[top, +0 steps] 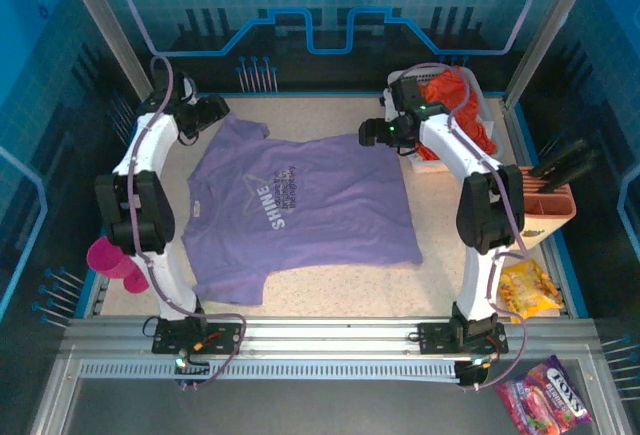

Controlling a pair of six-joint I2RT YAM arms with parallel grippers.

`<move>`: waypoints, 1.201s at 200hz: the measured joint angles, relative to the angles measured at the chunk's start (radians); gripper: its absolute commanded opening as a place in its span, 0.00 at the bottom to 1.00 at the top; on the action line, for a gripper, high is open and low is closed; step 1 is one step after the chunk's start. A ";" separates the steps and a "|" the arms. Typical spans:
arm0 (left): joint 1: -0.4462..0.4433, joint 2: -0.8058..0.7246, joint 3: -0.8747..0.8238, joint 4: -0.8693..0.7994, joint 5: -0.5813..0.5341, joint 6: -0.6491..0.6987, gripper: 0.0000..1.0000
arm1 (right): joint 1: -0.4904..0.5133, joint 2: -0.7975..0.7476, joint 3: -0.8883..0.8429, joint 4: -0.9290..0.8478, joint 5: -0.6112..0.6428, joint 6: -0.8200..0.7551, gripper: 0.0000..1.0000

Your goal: Fold and stack the t-shirts

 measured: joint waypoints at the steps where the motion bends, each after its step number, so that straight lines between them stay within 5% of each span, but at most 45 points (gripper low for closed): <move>1: 0.000 0.003 0.003 0.000 0.000 0.000 0.78 | 0.000 0.002 0.003 -0.001 0.000 0.000 0.85; 139: -0.084 0.606 0.731 -0.158 -0.205 0.082 0.73 | 0.006 0.267 0.269 -0.073 0.081 -0.021 0.74; 197: -0.090 0.662 0.754 -0.206 -0.314 0.157 0.70 | 0.006 0.270 0.269 -0.073 0.080 -0.022 0.74; 240: -0.090 0.682 0.754 -0.207 -0.333 0.203 0.59 | 0.006 0.291 0.295 -0.084 0.082 -0.025 0.74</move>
